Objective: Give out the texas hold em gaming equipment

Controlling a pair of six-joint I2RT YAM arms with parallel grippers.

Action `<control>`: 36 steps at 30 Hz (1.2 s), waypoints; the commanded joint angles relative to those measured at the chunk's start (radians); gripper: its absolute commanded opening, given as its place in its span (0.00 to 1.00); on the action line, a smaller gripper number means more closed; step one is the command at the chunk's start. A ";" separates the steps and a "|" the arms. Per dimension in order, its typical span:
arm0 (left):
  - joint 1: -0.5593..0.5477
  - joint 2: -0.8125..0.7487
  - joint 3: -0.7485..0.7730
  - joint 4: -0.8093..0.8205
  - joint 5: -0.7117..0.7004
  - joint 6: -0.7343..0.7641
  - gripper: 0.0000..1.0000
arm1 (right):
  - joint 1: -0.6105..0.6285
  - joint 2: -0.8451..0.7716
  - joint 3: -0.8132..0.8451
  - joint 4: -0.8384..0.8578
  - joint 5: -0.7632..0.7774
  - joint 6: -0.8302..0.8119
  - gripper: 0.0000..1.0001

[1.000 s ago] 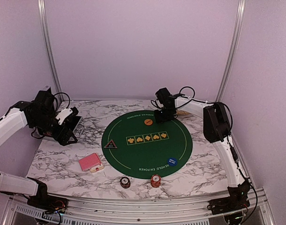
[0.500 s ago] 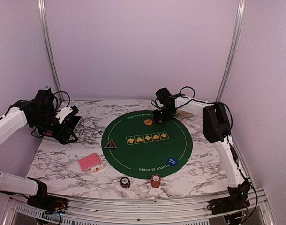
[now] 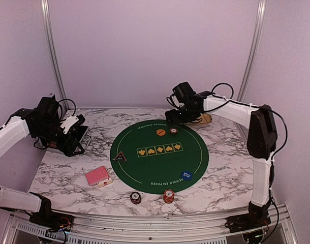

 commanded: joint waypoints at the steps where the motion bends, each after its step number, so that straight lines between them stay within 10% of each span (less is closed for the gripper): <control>1: -0.002 -0.026 0.009 -0.023 0.025 -0.003 0.99 | 0.143 -0.155 -0.168 0.033 0.002 -0.002 0.95; 15: 0.000 -0.015 0.023 0.015 -0.062 -0.058 0.99 | 0.503 -0.425 -0.572 -0.065 -0.029 0.257 0.95; 36: -0.001 -0.002 0.034 0.013 -0.043 -0.069 0.99 | 0.598 -0.380 -0.688 0.005 -0.131 0.310 0.87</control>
